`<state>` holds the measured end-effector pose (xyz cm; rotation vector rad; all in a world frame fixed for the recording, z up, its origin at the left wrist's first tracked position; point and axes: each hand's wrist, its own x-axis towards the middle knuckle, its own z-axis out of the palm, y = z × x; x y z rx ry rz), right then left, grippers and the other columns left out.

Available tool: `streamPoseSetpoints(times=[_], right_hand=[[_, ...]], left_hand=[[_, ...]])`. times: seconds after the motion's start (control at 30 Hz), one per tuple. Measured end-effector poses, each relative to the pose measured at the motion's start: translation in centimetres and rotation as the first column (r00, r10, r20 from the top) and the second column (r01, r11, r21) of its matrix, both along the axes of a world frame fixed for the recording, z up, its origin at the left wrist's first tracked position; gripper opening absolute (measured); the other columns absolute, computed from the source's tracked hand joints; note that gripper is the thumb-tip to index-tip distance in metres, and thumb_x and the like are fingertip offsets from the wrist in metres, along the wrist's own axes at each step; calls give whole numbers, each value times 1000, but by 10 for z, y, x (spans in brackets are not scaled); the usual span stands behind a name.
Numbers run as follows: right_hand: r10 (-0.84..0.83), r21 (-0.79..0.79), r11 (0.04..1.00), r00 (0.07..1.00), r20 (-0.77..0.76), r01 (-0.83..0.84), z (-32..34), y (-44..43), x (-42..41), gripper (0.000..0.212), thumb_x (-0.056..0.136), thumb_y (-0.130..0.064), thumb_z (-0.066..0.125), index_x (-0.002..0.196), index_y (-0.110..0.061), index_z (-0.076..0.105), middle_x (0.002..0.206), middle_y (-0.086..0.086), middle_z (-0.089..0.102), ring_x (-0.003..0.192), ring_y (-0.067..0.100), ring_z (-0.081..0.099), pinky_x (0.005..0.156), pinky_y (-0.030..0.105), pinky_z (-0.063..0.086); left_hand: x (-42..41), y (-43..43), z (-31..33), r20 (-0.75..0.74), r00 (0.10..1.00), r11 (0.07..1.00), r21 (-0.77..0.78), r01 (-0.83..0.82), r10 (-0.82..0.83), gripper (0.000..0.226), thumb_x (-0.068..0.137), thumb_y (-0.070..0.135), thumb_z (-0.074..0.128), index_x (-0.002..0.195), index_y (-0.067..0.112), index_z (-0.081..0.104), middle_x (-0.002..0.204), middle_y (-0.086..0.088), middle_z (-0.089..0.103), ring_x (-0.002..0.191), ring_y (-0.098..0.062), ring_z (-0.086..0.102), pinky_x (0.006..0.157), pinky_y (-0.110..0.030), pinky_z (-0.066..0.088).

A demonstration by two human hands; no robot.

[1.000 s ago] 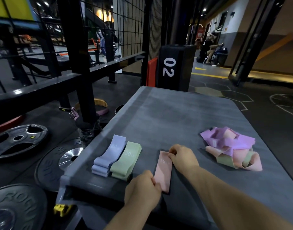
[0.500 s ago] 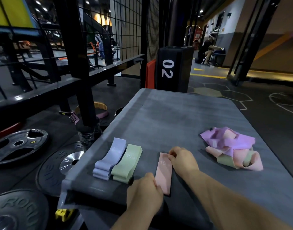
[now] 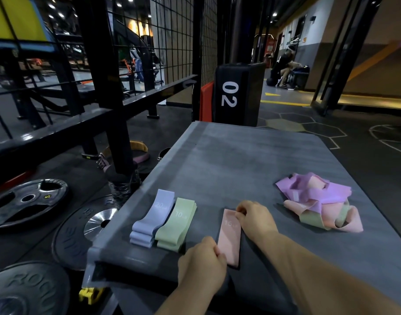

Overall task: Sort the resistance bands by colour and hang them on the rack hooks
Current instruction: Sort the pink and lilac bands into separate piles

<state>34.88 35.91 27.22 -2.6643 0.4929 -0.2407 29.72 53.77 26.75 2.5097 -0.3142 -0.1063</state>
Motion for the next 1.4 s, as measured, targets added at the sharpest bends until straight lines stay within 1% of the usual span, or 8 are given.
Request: streamPoseSetpoints(times=[0.47,0.63,0.77,0.87,0.93,1.07,1.23,1.4], right_hand=[[90,48,995,996,10,-90,0,-5,-10,36,97,-20,45,130,-19,56,134,2,56,126,21,48,103,29,37],[222,-49,974,975,31,-220,-3,-9,-20,39,101,-24,42,140,-22,47,148,-6,42,138,14,32,111,22,22],[348,-119,925,931,-109,-360,-7,-10,-26,50,104,-33,35,152,-25,26,161,-9,16,148,8,10,116,19,3],[373,-170,891,893,-250,-420,-10,-8,-28,58,104,-45,22,155,-22,8,162,-9,0,149,7,-4,117,22,-5],[373,-203,873,875,-310,-444,-11,-7,-27,78,91,-66,0,155,-22,1,162,-8,-6,148,7,-8,118,26,-6],[378,-229,853,858,-348,-469,-17,-10,-24,136,38,-78,-42,155,-20,-2,162,-8,-7,149,9,-8,119,30,-6],[365,-226,855,851,-378,-467,-14,-8,-22,66,100,-55,7,155,-21,-1,163,-7,-5,149,10,-7,120,31,-5],[359,-230,855,851,-384,-464,-17,-9,-22,59,103,-47,15,155,-22,1,163,-8,-4,149,9,-7,121,31,-6]], left_hand=[[2,-5,-1,205,979,998,57,-10,-2,11,86,35,49,84,27,42,100,4,60,103,-22,54,82,-33,41],[4,-11,-9,433,900,993,-73,92,-52,16,65,34,50,78,25,48,76,7,58,69,-21,61,53,-32,46],[7,-14,-21,388,904,982,127,142,-181,47,73,40,40,113,29,60,113,12,69,104,-17,68,77,-38,57],[5,-17,-35,316,918,953,258,159,-239,53,71,41,38,119,30,56,113,16,69,103,-16,68,108,-44,31],[3,-18,-42,185,944,927,312,209,-275,54,69,40,38,110,26,69,108,13,71,99,-19,70,115,-40,2],[3,-16,-43,76,949,898,355,260,-304,53,69,41,38,97,23,78,105,12,72,95,-17,71,104,-39,6],[2,-16,-47,75,954,896,371,245,-292,53,71,40,38,101,21,76,107,11,72,96,-18,71,115,-39,-8],[-2,-17,-47,98,951,880,417,230,-294,52,72,39,38,101,21,77,109,11,72,95,-18,71,116,-40,-8]])
